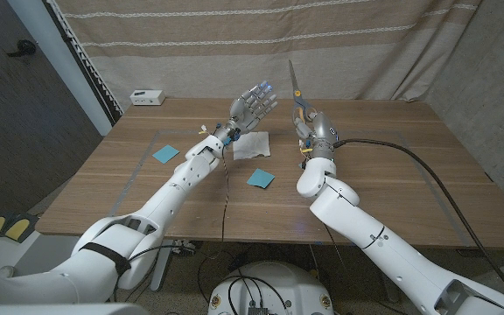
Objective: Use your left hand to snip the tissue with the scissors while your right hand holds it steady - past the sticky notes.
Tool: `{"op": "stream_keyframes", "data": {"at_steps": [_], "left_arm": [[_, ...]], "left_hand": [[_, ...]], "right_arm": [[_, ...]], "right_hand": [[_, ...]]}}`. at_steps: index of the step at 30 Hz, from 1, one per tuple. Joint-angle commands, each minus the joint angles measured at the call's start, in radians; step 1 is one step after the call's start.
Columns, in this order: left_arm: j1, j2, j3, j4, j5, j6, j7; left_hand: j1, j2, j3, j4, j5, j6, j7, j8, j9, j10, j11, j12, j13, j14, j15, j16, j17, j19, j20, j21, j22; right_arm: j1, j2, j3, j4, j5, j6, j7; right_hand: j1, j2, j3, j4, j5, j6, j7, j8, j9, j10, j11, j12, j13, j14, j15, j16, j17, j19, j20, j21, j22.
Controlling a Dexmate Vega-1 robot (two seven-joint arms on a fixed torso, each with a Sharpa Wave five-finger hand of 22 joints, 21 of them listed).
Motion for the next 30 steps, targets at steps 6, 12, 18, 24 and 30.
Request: {"op": "stream_keyframes", "data": {"at_steps": [6, 12, 18, 24, 30], "left_arm": [[0.037, 0.048, -0.006, -0.039, -0.004, -0.005, -0.002], [0.049, 0.059, -0.009, -0.055, -0.006, -0.008, 0.005], [0.058, 0.072, -0.007, -0.056, 0.001, -0.018, 0.005], [0.067, 0.08, -0.009, -0.06, -0.003, -0.017, 0.003], [0.072, 0.087, -0.01, -0.067, 0.002, -0.033, -0.001]], "left_hand": [[0.0, 0.005, -0.008, 0.002, 0.009, 0.006, 0.003, -0.004, 0.003, 0.005, 0.003, 0.005, -0.004, -0.003, -0.157, 0.008, 0.002, -0.005, -0.012, -0.006, 0.004], [-0.001, 0.005, -0.009, 0.002, 0.009, 0.006, 0.003, -0.004, 0.003, 0.003, 0.002, 0.004, -0.006, -0.005, -0.158, 0.008, 0.002, -0.005, -0.009, -0.008, 0.004], [0.0, 0.006, -0.009, 0.002, 0.009, 0.008, 0.003, -0.004, 0.003, 0.004, 0.002, 0.004, -0.007, -0.005, -0.159, 0.009, 0.002, -0.004, -0.009, -0.008, 0.004], [0.002, 0.004, -0.011, 0.0, 0.009, 0.011, 0.003, -0.004, 0.003, -0.001, 0.002, 0.001, -0.011, -0.017, -0.16, 0.004, -0.001, -0.004, -0.008, -0.011, 0.003], [0.004, 0.003, -0.012, -0.001, 0.01, 0.013, 0.003, -0.005, 0.002, -0.006, 0.003, -0.002, -0.016, -0.029, -0.16, -0.001, -0.004, -0.005, -0.009, -0.014, 0.003]], "right_arm": [[-0.023, -0.033, 0.027, -0.032, 0.062, 0.077, 0.029], [-0.04, -0.047, 0.065, -0.051, 0.127, 0.119, 0.069], [-0.051, -0.052, 0.087, -0.058, 0.165, 0.147, 0.073], [-0.051, -0.078, 0.104, -0.06, 0.208, 0.168, 0.107], [-0.052, -0.089, 0.109, -0.062, 0.228, 0.193, 0.111]], "right_hand": [[0.017, 0.005, -0.013, -0.027, -0.009, 0.012, -0.012, 0.036, 0.009, 0.205, -0.076, 0.169, 0.109, 0.124, -0.165, 0.152, 0.12, 0.12, -0.057, 0.098, 0.046], [0.022, 0.002, -0.033, -0.044, -0.008, 0.05, -0.012, 0.05, -0.009, 0.286, -0.072, 0.197, 0.07, 0.181, -0.166, 0.276, 0.224, 0.139, -0.059, 0.194, 0.141], [0.022, -0.002, -0.046, -0.053, -0.006, 0.06, -0.002, 0.064, 0.001, 0.341, -0.073, 0.226, 0.058, 0.224, -0.168, 0.315, 0.233, 0.165, -0.068, 0.257, 0.195], [0.014, -0.003, -0.061, -0.054, -0.008, 0.058, -0.007, 0.07, 0.008, 0.376, -0.07, 0.239, 0.032, 0.265, -0.169, 0.343, 0.23, 0.192, -0.079, 0.319, 0.244], [0.011, -0.004, -0.074, -0.059, -0.009, 0.071, -0.005, 0.08, 0.014, 0.416, -0.075, 0.259, 0.013, 0.315, -0.172, 0.37, 0.219, 0.219, -0.087, 0.387, 0.299]]}}
